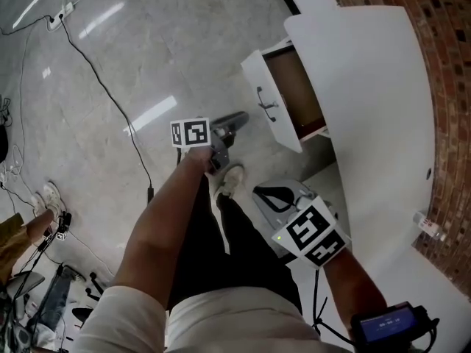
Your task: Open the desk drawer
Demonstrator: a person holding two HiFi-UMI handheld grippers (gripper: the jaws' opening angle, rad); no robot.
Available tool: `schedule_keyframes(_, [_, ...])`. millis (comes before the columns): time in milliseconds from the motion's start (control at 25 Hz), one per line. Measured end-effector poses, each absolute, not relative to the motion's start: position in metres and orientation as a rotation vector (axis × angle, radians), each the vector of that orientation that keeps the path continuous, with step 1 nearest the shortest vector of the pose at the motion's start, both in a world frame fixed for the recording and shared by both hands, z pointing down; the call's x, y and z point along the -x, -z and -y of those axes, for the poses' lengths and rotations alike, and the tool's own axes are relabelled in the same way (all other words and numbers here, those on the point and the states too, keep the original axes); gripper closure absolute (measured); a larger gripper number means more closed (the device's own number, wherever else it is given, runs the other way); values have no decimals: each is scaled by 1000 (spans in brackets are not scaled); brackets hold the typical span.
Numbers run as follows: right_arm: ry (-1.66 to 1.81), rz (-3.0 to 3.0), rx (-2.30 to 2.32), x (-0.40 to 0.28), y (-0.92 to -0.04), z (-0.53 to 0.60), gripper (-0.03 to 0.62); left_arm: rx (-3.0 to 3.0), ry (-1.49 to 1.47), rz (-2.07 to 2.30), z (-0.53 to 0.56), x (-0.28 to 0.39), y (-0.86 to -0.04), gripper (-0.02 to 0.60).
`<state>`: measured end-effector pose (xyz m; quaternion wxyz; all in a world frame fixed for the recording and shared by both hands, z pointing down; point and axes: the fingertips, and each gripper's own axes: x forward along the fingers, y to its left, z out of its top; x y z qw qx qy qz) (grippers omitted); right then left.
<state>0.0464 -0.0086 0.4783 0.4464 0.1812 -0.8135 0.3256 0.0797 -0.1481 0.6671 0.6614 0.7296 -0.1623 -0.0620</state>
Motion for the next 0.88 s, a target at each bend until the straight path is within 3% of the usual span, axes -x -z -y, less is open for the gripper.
schedule_keyframes(320, [-753, 2054, -501, -48, -424, -17, 586, -1735, 122, 341, 103, -48, -574, 574])
schedule_keyframes(880, [-559, 2124, -573, -31, -324, -36, 591, -2019, 45, 418, 57, 16, -359, 577])
